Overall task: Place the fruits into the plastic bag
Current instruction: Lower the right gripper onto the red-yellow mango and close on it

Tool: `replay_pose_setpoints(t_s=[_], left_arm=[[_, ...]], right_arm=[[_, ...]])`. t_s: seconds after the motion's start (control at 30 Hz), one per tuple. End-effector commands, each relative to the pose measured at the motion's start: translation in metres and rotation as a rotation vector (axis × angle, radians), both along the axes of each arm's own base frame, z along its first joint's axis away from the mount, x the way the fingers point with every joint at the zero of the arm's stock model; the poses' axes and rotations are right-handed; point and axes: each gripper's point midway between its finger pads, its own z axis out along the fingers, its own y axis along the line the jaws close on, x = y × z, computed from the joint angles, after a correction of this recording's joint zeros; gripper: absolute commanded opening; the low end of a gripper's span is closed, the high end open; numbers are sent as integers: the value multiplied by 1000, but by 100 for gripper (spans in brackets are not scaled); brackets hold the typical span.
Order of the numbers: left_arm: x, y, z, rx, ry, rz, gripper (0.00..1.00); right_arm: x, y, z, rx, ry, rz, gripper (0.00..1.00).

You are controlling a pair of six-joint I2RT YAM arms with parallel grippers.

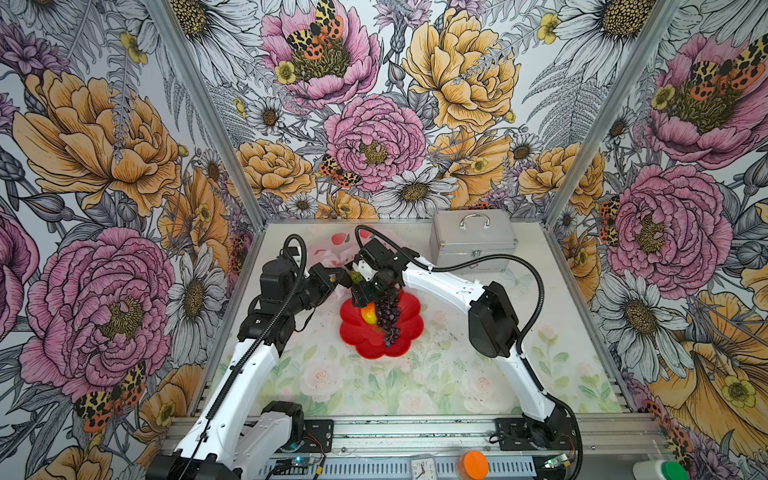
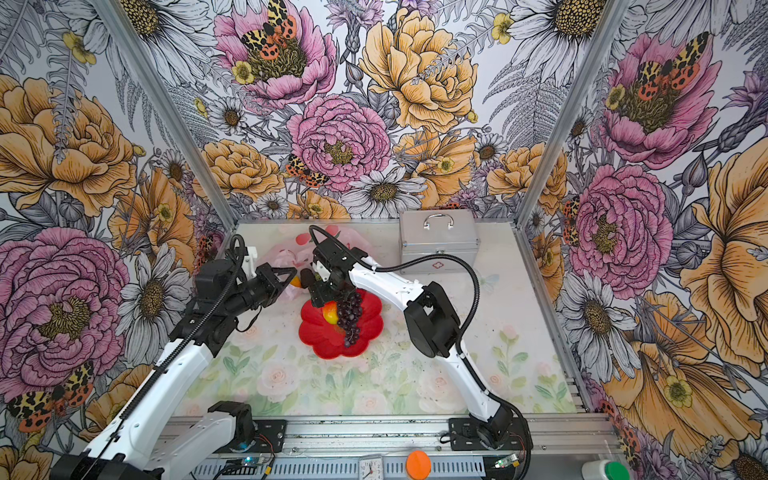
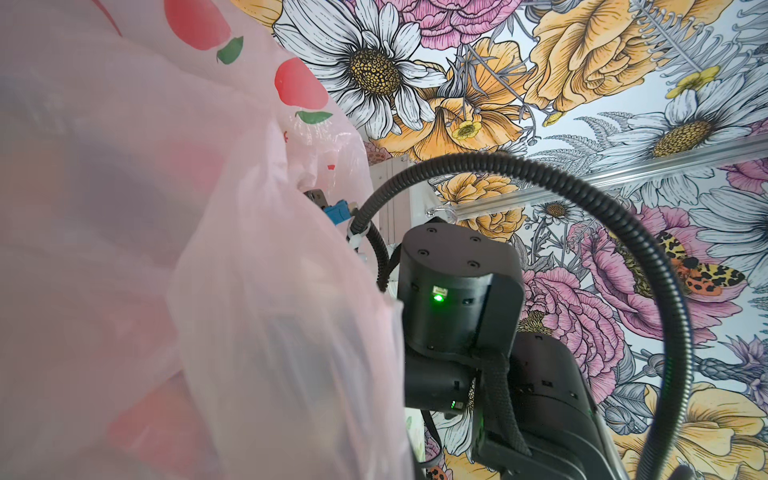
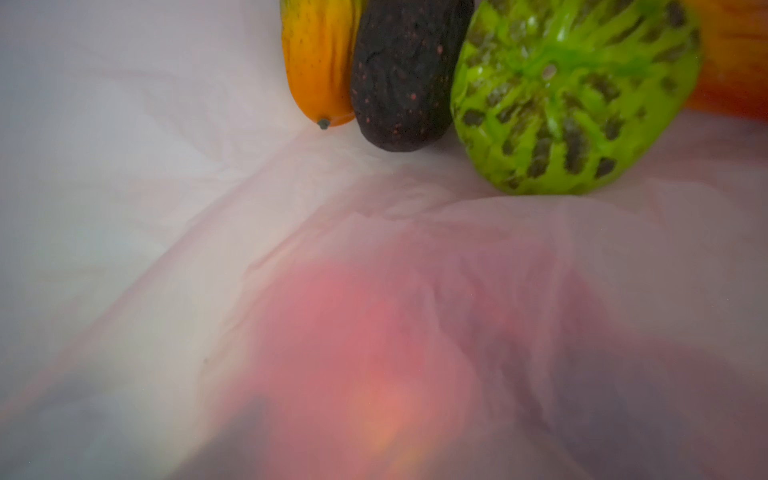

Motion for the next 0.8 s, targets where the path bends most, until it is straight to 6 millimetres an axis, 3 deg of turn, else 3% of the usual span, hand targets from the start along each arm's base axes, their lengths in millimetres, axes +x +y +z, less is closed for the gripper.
replay_pose_setpoints(t_s=[0.0,0.3,0.77], left_arm=[[2,3,6,16,-24,0,0],[1,7,5,9,-18,15,0],[4,9,2,-12,-9,27,0]], right_arm=[[12,5,-2,5,-21,18,81],[16,5,-19,-22,6,30,79],[-6,5,-29,-42,50,82,70]])
